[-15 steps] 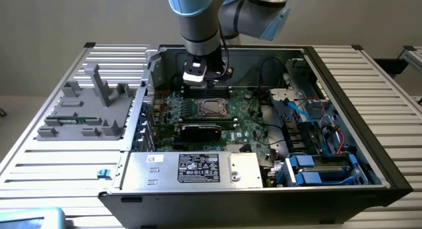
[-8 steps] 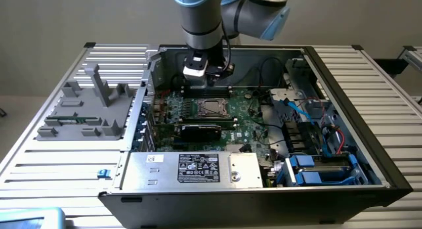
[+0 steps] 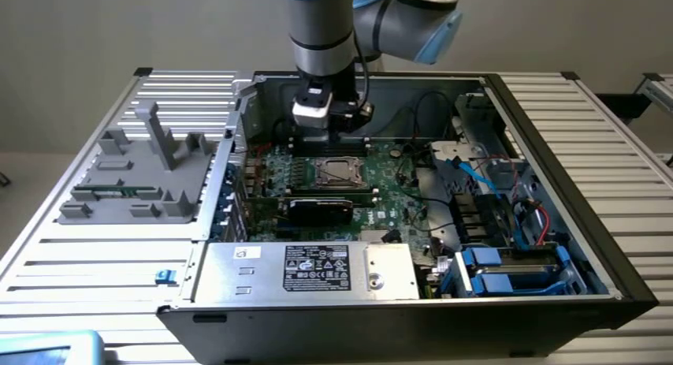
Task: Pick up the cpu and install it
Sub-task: 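Install the first cpu locking lever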
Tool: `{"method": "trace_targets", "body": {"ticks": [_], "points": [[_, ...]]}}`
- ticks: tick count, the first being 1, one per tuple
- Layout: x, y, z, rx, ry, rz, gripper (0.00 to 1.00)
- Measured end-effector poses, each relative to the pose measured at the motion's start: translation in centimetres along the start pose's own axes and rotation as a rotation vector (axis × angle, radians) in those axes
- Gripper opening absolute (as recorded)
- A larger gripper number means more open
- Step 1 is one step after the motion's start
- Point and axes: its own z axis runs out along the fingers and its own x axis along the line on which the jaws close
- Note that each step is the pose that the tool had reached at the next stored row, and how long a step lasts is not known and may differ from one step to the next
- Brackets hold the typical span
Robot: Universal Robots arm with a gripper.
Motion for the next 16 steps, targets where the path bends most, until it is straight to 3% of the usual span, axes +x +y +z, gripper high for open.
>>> {"method": "trace_targets", "body": {"ticks": [1,2,3,5,16], "points": [[0.0,0.0,0.0,-0.0152,0.002,-0.005,0.11],[0.0,0.0,-0.01,-0.0266,0.0028,-0.009,0.11],[0.0,-0.01,-0.02,-0.0364,0.0024,-0.014,0.11],[0.0,-0.03,-0.1,-0.0498,0.0002,-0.023,0.11],[0.1,-0.36,-1.33,-0.0993,-0.0104,-0.064,0.11]]}}
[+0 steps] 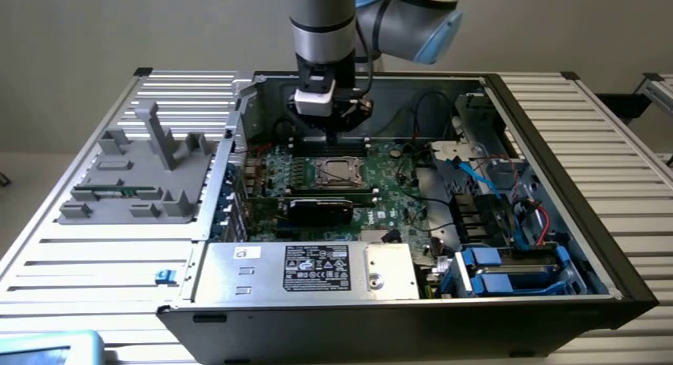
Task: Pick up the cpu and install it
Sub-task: 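Install the first cpu locking lever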
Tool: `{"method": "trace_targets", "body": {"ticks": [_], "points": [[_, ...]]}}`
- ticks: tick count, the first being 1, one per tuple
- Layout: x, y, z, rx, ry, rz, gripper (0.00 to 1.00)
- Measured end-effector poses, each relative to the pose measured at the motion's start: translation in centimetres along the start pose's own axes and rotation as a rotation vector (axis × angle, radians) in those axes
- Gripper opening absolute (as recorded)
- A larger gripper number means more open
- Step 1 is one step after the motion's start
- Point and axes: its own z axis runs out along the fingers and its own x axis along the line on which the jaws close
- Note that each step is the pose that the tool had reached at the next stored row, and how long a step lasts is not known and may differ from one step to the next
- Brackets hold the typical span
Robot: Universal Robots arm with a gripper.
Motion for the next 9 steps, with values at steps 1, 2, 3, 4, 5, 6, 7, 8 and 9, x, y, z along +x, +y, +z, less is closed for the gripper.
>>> {"method": "trace_targets", "body": {"ticks": [1,2,3,4,5,6,7,8,9], "points": [[0.01,-0.02,-0.12,-0.0051,-0.0012,-0.004,0.11],[0.01,-0.03,-0.24,-0.0098,-0.0024,-0.007,0.11],[0.02,-0.05,-0.39,-0.0144,-0.004,-0.009,0.11],[0.03,-0.08,-0.54,-0.0185,-0.0057,-0.011,0.11],[0.05,-0.11,-0.69,-0.023,-0.0077,-0.012,0.11],[0.07,-0.15,-0.81,-0.0281,-0.0093,-0.012,0.11],[0.07,-0.18,-0.91,-0.0365,-0.0105,-0.013,0.11],[0.07,-0.23,-0.99,-0.0471,-0.0112,-0.013,0.11],[0.06,-0.3,-1.07,-0.0573,-0.0114,-0.014,0.11]]}}
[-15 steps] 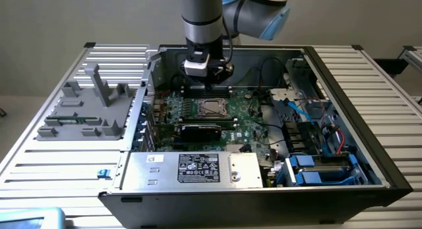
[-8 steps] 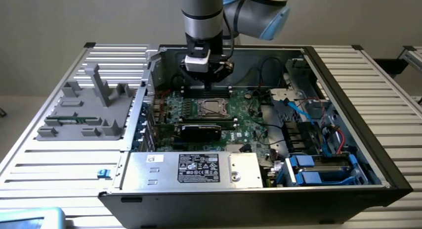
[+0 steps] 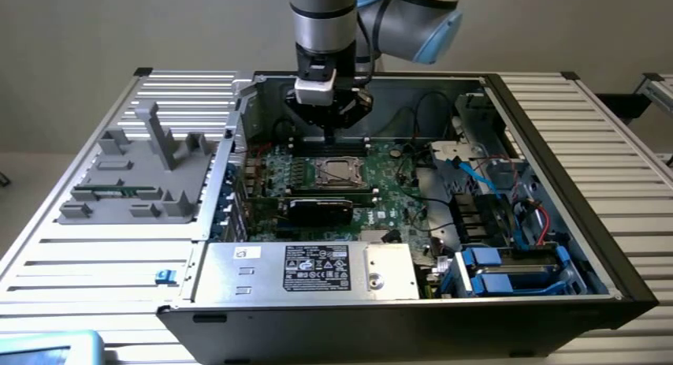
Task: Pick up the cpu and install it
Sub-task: 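Install the first cpu locking lever, then install the second cpu locking lever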
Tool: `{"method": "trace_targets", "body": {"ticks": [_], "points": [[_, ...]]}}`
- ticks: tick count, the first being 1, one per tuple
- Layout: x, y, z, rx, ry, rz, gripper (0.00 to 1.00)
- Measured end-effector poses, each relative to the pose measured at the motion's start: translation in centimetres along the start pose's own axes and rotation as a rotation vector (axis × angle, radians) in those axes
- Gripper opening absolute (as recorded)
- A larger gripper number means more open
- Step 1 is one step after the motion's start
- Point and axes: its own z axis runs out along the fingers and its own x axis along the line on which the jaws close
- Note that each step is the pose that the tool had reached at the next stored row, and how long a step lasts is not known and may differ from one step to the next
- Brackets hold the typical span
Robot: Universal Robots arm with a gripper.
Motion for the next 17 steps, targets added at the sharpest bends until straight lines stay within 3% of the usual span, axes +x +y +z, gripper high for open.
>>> {"method": "trace_targets", "body": {"ticks": [3,4,17], "points": [[-0.01,-0.22,-0.4,-0.0256,0.0021,-0.001,0.11],[0.0,-0.25,-0.48,-0.0282,0.0027,-0.001,0.11],[0.0,-0.25,-0.48,-0.0281,0.0026,-0.001,0.11]]}}
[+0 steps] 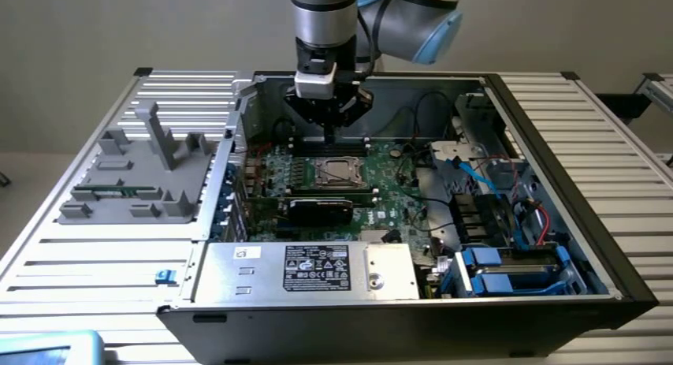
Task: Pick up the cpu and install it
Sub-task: 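Install the second cpu locking lever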
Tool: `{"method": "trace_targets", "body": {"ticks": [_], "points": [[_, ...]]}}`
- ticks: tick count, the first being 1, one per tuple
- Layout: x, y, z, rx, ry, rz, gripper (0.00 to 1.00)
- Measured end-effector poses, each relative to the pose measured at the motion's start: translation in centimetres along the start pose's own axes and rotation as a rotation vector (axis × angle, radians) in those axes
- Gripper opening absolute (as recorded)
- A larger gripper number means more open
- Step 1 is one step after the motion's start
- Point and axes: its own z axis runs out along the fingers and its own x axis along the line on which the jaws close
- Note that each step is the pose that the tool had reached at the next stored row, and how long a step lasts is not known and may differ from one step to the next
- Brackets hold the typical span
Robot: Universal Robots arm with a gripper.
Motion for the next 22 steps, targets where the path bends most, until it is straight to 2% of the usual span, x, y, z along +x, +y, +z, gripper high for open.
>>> {"method": "trace_targets", "body": {"ticks": [4,7,8,9,12,14,18,20,22], "points": [[-0.1,0.17,-0.02,0.0002,0.0002,0.0,0.11],[-0.2,0.58,-0.05,0.003,-0.0005,0.0,0.11],[-0.2,0.74,-0.06,0.0051,-0.0008,0.0,0.11],[-0.2,0.95,-0.08,0.0114,-0.0023,0.001,0.11],[-0.1,1.71,-0.05,0.0337,-0.0071,0.002,0.11],[0.0,2.2,0.02,0.0576,-0.0122,0.003,0.11],[0.1,2.81,0.11,0.1122,-0.0242,0.006,0.11],[0.2,3.05,0.17,0.1354,-0.0295,0.008,0.11],[0.3,3.39,0.27,0.1524,-0.0331,0.009,0.11]]}}
